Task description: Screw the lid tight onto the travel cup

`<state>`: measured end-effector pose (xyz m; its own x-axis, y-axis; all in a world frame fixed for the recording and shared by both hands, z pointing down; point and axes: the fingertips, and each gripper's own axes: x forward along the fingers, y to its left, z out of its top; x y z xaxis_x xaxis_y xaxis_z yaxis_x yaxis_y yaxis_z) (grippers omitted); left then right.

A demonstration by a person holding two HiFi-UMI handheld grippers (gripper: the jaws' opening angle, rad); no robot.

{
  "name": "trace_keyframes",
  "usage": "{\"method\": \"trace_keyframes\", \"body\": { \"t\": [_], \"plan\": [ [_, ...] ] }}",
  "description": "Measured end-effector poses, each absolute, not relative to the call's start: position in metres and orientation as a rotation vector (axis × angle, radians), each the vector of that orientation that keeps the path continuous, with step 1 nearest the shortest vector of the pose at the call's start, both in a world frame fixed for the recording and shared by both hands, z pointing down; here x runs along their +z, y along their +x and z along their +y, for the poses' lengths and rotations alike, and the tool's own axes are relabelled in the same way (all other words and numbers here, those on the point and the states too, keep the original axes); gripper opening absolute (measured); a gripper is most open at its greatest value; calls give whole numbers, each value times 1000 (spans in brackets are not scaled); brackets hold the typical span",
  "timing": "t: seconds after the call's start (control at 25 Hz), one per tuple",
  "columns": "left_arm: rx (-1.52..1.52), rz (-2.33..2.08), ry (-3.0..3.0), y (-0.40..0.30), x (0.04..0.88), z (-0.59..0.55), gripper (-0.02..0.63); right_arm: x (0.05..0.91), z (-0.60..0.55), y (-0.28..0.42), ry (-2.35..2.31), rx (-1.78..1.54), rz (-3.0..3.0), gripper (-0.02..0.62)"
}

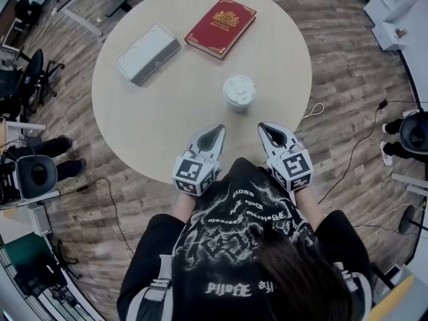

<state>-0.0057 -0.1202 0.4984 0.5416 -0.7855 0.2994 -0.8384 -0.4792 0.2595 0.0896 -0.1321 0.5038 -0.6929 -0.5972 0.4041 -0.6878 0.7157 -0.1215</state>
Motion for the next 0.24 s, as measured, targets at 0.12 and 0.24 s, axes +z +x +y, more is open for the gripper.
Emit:
{"method": "trace_keyframes", "body": {
  "t": [0.12, 0.24],
  "plan": [
    [184, -1339, 2401, -7, 498, -121, 21, 505, -132, 88, 997, 375, -2587, 5],
    [173, -1348, 2397, -9, 496, -122, 21, 505, -132, 87, 990, 369, -2586, 5]
  ]
}}
